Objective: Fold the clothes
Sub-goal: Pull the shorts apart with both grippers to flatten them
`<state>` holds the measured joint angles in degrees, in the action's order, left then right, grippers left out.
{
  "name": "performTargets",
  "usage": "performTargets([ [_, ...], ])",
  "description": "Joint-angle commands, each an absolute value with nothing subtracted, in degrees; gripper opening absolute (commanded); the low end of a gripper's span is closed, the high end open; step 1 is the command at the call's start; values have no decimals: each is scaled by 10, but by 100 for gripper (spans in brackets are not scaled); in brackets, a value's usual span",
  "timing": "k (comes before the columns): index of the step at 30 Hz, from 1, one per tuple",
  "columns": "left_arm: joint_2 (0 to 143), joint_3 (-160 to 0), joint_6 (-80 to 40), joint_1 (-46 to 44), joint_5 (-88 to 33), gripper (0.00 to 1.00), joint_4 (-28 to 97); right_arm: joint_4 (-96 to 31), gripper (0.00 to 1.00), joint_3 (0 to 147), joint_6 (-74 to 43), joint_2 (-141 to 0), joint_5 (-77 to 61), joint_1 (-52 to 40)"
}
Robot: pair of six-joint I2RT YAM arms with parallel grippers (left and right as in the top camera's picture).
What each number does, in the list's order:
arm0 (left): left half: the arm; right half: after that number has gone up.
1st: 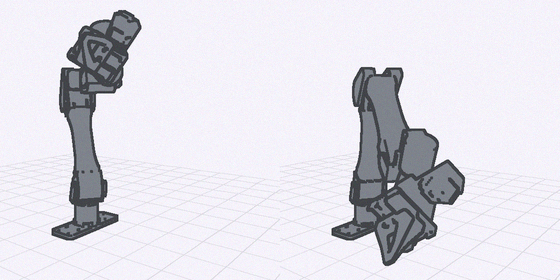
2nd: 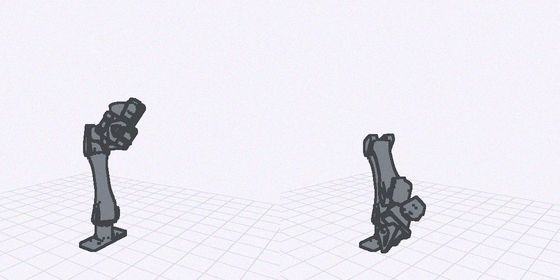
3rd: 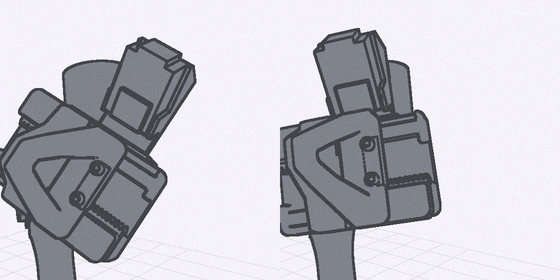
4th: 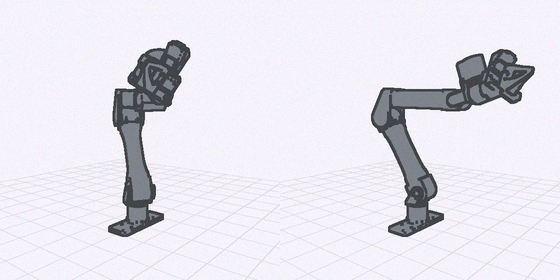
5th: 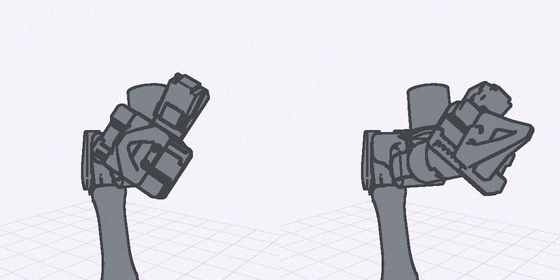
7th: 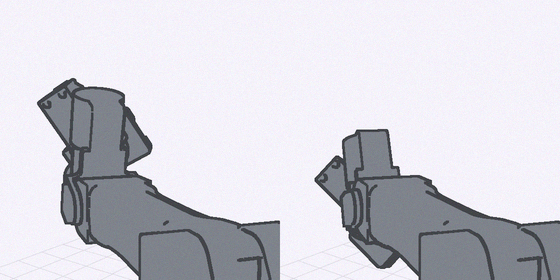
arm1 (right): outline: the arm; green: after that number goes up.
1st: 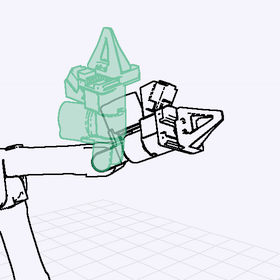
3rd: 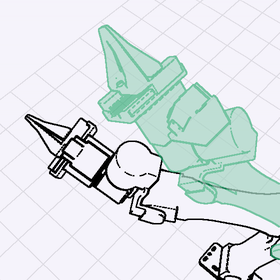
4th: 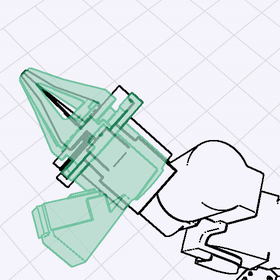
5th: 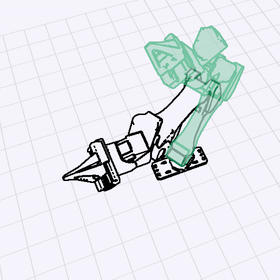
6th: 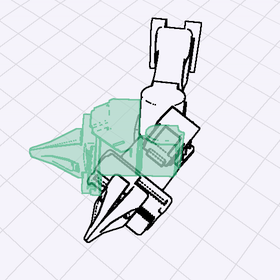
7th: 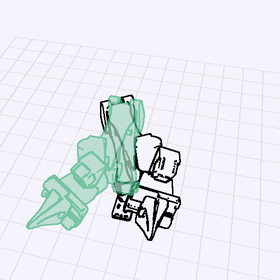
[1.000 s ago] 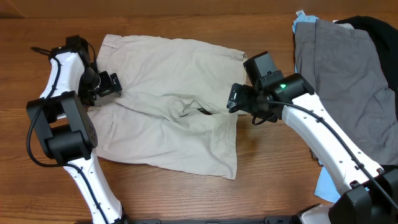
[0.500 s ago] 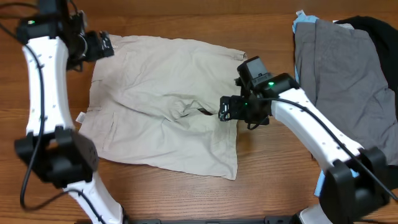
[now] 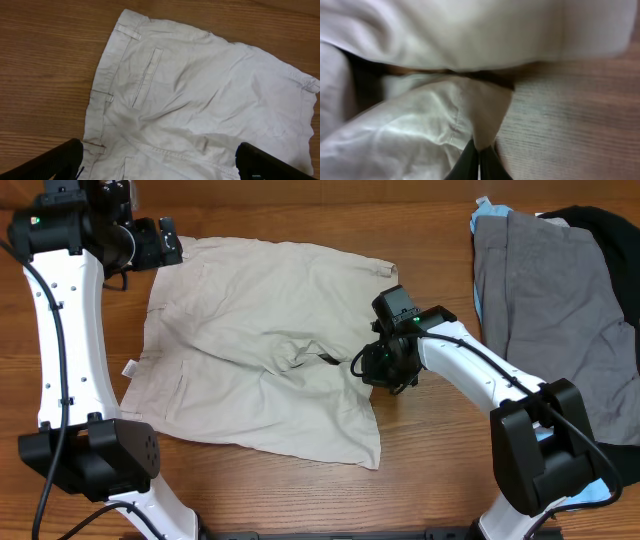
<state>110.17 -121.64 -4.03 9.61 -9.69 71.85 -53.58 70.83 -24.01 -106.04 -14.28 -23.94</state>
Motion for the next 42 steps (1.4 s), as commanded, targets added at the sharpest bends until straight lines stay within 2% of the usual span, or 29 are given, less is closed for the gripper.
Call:
performTargets([
  [1,1104,-1220,-25,92,-102,100,719,-583,4,709,-267,-1044,-136,-228],
  [8,1104,-1220,-21,92,-101,100,719,-687,4,709,-318,-981,-59,-184],
  [13,1104,-1220,-21,92,-101,100,719,-711,4,709,-296,-958,-50,-142],
  [15,1104,-1220,-21,92,-101,100,719,-712,19,710,-280,-958,-54,-135],
  [16,1104,-1220,-21,92,-101,100,719,-712,22,711,-280,-958,-54,-135],
  [18,1104,-1220,-21,92,-101,100,719,-713,52,720,-280,-958,-59,-135],
  [20,1104,-1220,-21,92,-101,100,719,-706,70,749,-277,-958,-63,-135],
  [21,1104,-1220,-21,92,-101,100,719,-682,86,766,-265,-958,-63,-135],
  [22,1104,-1220,-21,92,-101,100,719,-637,95,769,-249,-958,-65,-135],
  [23,1104,-1220,-21,92,-101,100,718,-603,97,769,-237,-960,-65,-134],
  [26,1104,-1220,-21,92,-101,100,717,-527,97,769,-212,-982,-65,-135],
  [32,1109,-1220,-21,89,-102,100,713,-435,88,769,-182,-1066,-67,-138],
  [37,1132,-1220,-21,89,-101,100,717,-416,57,769,-182,-1114,-78,-138],
  [40,1150,-1220,-21,89,-101,100,720,-413,52,769,-182,-1127,-76,-138],
  [42,1167,-1220,-19,89,-100,100,723,-410,43,769,-182,-1142,-76,-134],
])
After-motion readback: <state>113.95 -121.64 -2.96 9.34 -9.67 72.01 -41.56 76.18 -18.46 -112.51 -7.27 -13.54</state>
